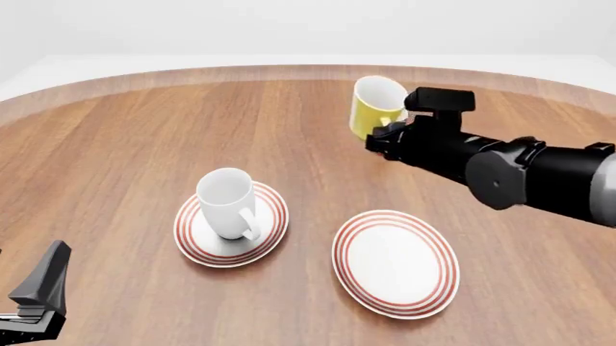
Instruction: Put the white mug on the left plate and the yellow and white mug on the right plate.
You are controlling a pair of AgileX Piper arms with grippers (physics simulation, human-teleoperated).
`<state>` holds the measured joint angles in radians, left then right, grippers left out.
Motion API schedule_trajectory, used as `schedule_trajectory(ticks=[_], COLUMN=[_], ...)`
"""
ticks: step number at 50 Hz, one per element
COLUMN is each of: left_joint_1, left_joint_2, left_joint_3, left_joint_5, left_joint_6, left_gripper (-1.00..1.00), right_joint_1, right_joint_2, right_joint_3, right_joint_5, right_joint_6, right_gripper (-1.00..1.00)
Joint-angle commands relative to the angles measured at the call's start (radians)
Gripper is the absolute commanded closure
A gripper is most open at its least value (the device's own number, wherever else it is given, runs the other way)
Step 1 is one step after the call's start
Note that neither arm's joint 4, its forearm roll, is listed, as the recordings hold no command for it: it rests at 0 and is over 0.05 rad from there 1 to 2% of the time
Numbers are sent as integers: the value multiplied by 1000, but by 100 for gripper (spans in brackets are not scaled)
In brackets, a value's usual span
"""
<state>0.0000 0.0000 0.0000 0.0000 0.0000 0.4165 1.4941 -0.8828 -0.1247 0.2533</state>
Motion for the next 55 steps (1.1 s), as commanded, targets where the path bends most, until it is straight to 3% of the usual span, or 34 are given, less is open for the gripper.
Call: schedule_trajectory(ticks=[1, 31, 55], left_joint_1=[0, 0, 0], left_joint_2=[0, 0, 0], left_joint_3=[0, 0, 0], left_joint_5=[0, 0, 0], left_joint_6=[0, 0, 0], left_gripper=[-100, -100, -100], right_joint_1=[-5, -16, 4], right_joint_2=[-120, -403, -515], right_joint_3=[80, 298, 401], right_joint_5=[15, 75, 98], right_joint_6=[3, 10, 8], right_gripper=[100, 100, 100])
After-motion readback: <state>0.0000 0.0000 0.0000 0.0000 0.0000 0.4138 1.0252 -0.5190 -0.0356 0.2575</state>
